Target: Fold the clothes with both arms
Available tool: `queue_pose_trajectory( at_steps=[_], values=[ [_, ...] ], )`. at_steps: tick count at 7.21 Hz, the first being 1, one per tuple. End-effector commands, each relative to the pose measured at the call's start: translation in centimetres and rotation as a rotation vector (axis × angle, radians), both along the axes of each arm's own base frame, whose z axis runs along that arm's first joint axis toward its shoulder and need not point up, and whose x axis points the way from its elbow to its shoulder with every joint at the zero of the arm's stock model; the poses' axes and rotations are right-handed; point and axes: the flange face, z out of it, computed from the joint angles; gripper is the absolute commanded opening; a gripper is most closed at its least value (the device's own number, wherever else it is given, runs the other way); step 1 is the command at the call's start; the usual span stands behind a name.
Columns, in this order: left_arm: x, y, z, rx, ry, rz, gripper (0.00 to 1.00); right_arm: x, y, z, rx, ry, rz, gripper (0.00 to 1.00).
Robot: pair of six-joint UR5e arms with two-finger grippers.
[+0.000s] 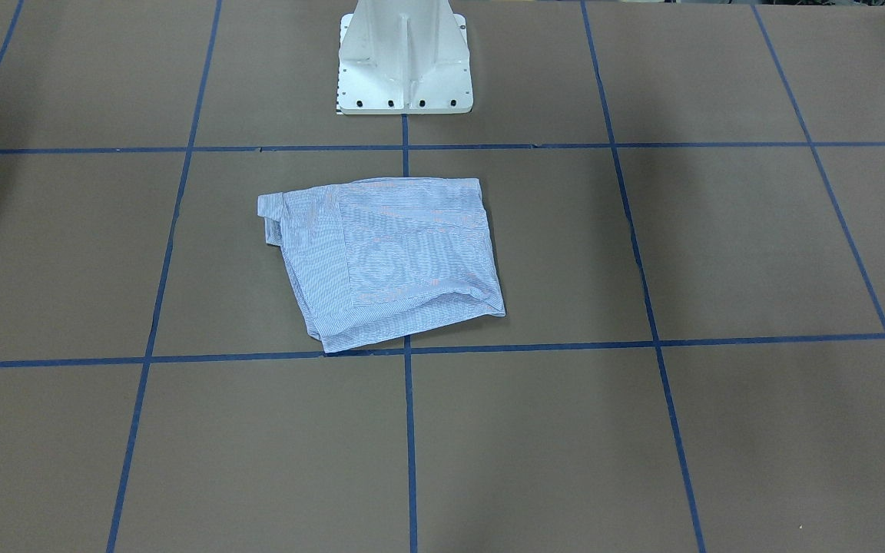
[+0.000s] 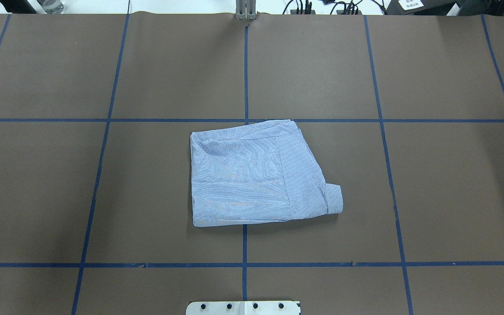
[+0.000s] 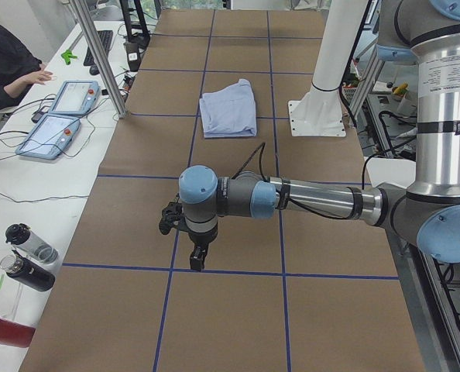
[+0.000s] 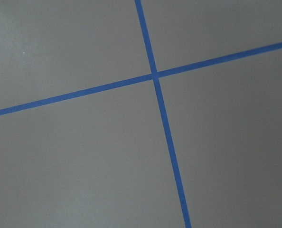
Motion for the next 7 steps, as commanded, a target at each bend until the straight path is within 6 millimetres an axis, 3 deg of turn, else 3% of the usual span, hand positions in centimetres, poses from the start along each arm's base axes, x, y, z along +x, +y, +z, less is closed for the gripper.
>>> queue_pose_trajectory(
  at_steps=[1, 7],
  values=[
    [0.01, -0.35, -0.71, -0.024, 0.005, -0.044, 1.0, -0.02, -0.08, -0.09, 0.002, -0.003, -0.001, 1.0],
    [0.03, -0.34, -1.02, -0.01, 0.007, -0.033, 1.0, -0.02, -0.31, -0.31, 0.012, -0.002, -0.006, 1.0]
  ],
)
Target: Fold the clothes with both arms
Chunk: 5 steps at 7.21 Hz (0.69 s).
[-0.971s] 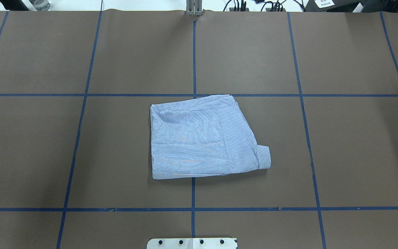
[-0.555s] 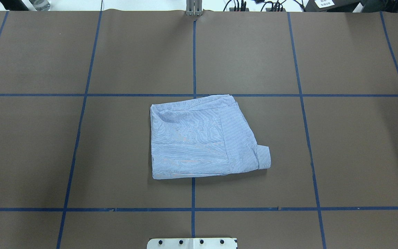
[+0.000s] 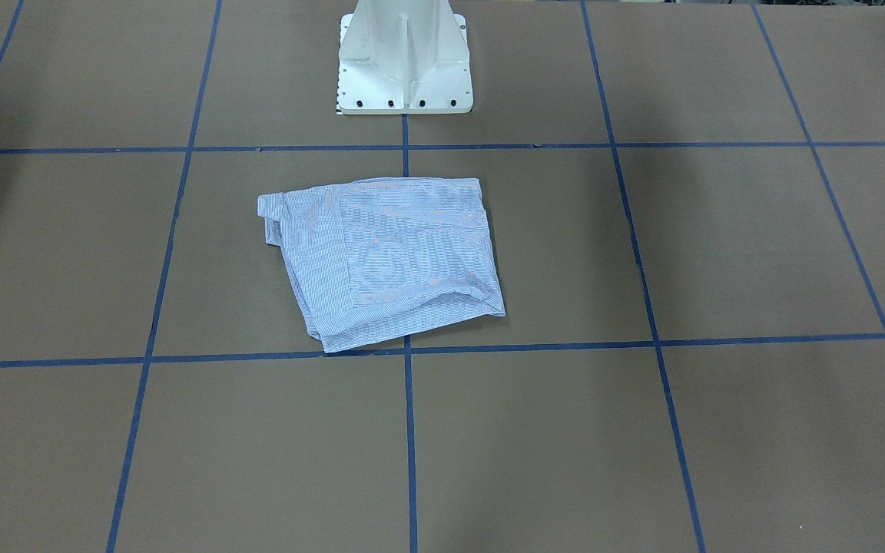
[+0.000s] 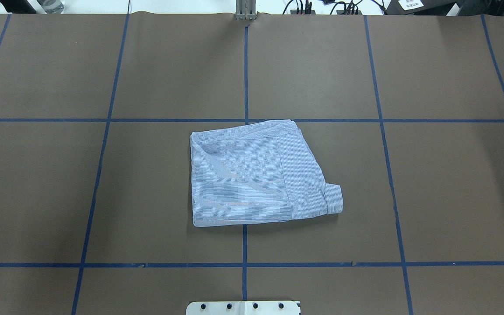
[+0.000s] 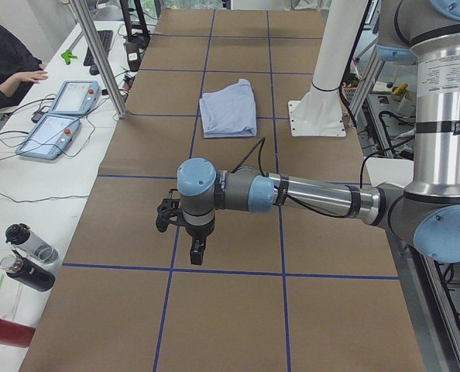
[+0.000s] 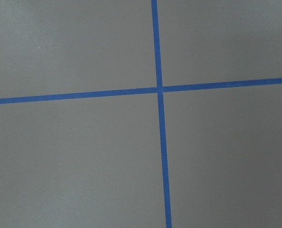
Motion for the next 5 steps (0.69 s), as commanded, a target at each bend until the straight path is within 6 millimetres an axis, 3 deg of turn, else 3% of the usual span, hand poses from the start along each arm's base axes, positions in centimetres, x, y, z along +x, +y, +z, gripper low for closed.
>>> queue_pose_trajectory(
  at_steps=[1, 5],
  values=[
    [-0.01, 0.21, 0.14, 0.042, -0.006, 0.056, 1.0, 0.07, -0.12, -0.06, 0.028, 0.002, -0.029, 1.0],
    [-0.02, 0.09, -0.05, 0.048, -0.008, 0.059, 1.0, -0.09, 0.03, 0.09, 0.054, -0.008, -0.064, 1.0]
  ],
)
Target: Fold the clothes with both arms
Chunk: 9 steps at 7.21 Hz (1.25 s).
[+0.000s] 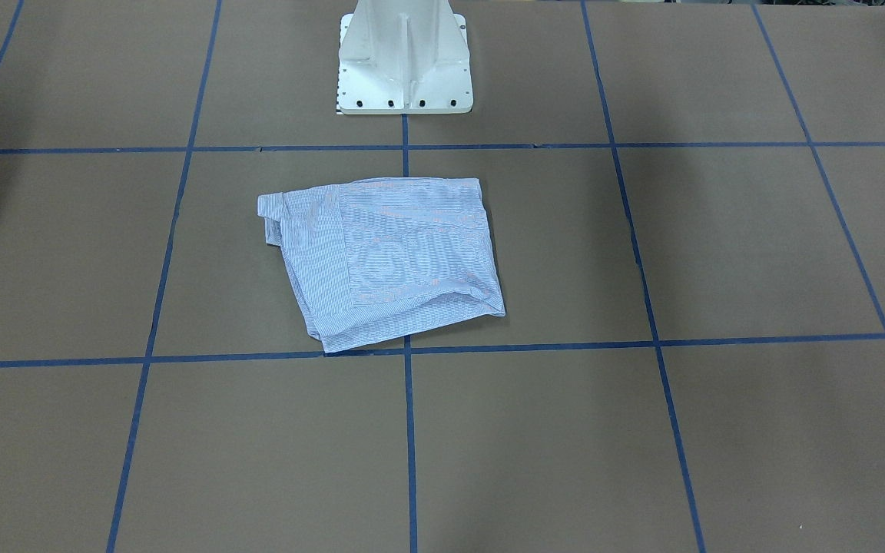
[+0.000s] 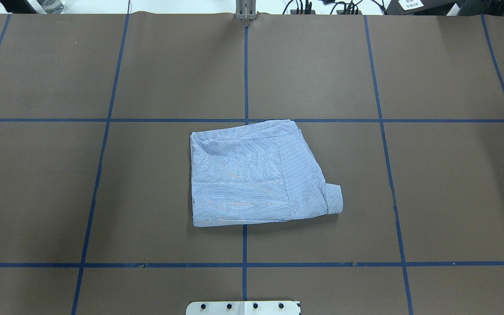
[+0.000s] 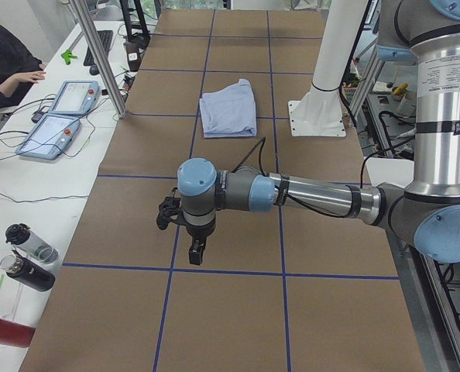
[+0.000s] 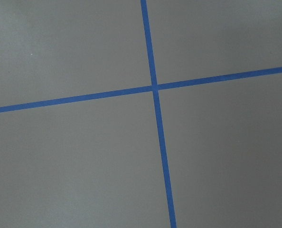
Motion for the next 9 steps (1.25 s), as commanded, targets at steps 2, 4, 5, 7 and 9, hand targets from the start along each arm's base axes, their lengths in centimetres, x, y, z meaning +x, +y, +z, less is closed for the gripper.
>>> queue_pose_trajectory(
  at_steps=[2, 4, 5, 7, 9],
  values=[
    [-0.01, 0.04, 0.03, -0.008, -0.001, 0.001, 1.0, -0.03, 0.02, -0.08, 0.0, -0.004, -0.002, 1.0],
    [-0.01, 0.24, 0.1, -0.009, -0.001, 0.001, 1.0, -0.03, 0.04, -0.05, -0.004, -0.004, -0.001, 1.0],
    [0.09, 0.24, 0.17, -0.044, 0.004, -0.007, 1.0, -0.02, 0.04, -0.04, -0.003, -0.002, -0.002, 1.0],
    [0.55, 0.35, -0.13, -0.077, 0.067, -0.007, 1.0, 0.05, 0.07, -0.01, -0.007, -0.002, 0.001, 1.0],
    [0.53, 0.34, -0.2, -0.108, 0.065, -0.043, 1.0, 0.03, 0.23, 0.22, -0.013, 0.005, 0.0, 1.0]
  ],
)
